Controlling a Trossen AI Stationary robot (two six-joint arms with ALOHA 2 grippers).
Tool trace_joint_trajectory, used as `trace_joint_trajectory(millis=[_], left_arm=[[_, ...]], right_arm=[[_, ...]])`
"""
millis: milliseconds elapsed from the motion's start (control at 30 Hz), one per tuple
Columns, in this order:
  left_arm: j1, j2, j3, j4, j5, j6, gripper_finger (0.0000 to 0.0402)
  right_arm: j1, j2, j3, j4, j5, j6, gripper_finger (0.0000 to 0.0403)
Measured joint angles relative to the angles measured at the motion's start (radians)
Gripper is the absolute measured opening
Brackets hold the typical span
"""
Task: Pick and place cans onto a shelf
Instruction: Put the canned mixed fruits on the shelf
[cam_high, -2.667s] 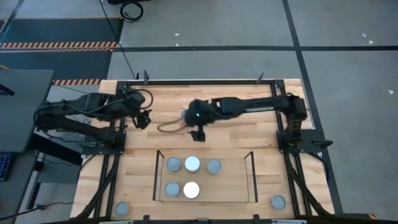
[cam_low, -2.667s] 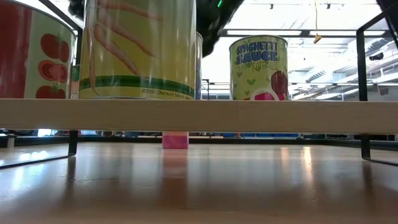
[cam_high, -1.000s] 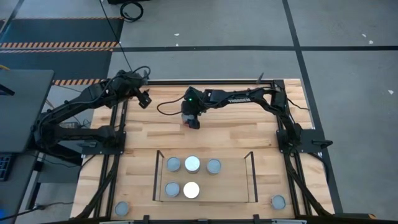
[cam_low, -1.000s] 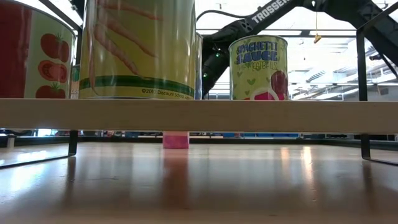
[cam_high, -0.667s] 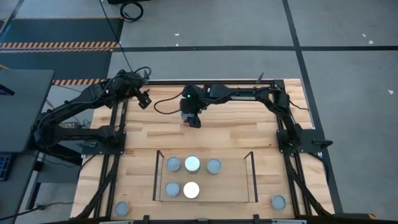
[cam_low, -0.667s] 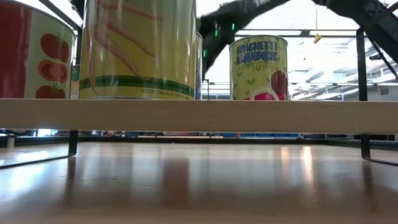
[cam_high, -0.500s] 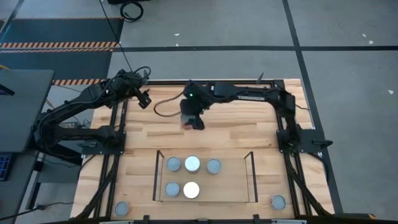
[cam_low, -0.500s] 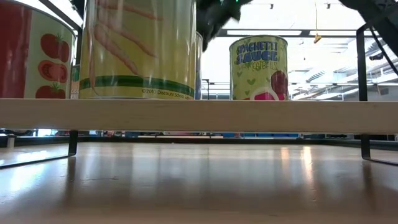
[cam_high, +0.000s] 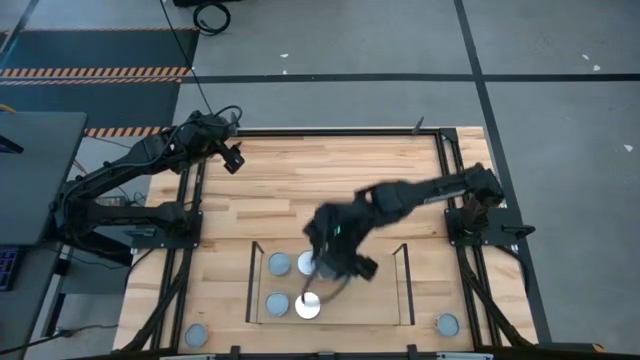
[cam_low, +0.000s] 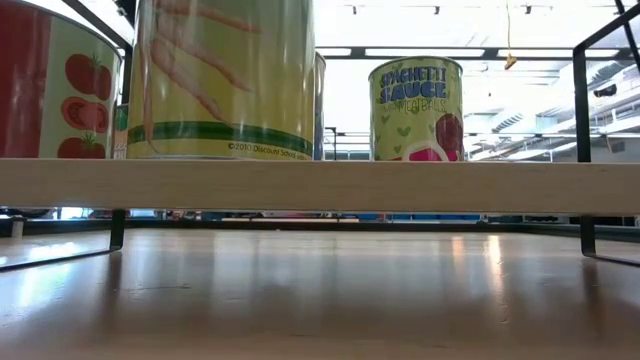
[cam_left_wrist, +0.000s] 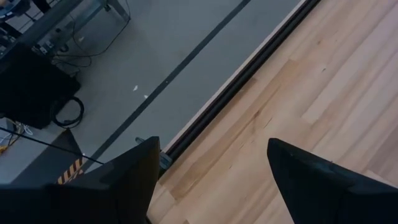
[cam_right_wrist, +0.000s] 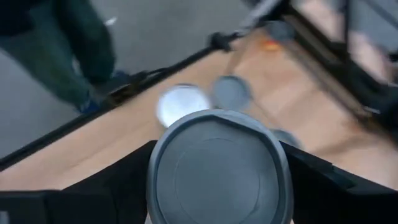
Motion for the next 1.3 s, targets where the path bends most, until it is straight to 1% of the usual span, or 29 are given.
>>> trace_joint_trajectory(millis=[67,233,300,367,433,500,800,900,1100,1300], left_arm=[[0.000,0.000,0.000,0.000,0.000,0.000,0.0300],[0.000,0.000,0.000,0.000,0.000,0.000,0.0300],[0.000,0.000,0.000,0.000,0.000,0.000,0.0300],[0.000,0.000,0.000,0.001,0.000,0.000,0.0300],[0.000,0.000,0.000,0.001,0.000,0.000,0.0300],[0.000,0.000,0.000,0.002,0.000,0.000,0.0300],[0.000,0.000,0.000,0.003,0.000,0.000,0.0300],[0.000,0.000,0.000,0.003,0.000,-0.001,0.0300],[0.000,0.000,0.000,0.003,0.000,0.000,0.0300],[0.000,0.000,0.000,0.005,0.000,-0.001,0.0300]], right_arm=[[0.038,0.028,-0.013,-0.016,-0.005,-0.047,0.0298],[0.107,0.048,-0.020,-0.108,-0.075,-0.190,0.0292],[0.132,0.050,-0.023,-0.175,-0.080,-0.247,0.0292],[0.152,0.051,-0.044,-0.168,-0.079,-0.285,0.0293],[0.167,0.050,-0.070,-0.114,-0.076,-0.282,0.0293],[0.174,0.049,-0.096,-0.109,-0.075,-0.287,0.0293],[0.178,0.050,-0.226,0.054,-0.052,-0.262,0.0293],[0.189,0.059,-0.261,0.065,-0.032,-0.260,0.0293],[0.182,0.082,-0.274,0.172,-0.012,-0.201,0.0293],[0.180,0.107,-0.274,0.158,-0.011,-0.163,0.0301]])
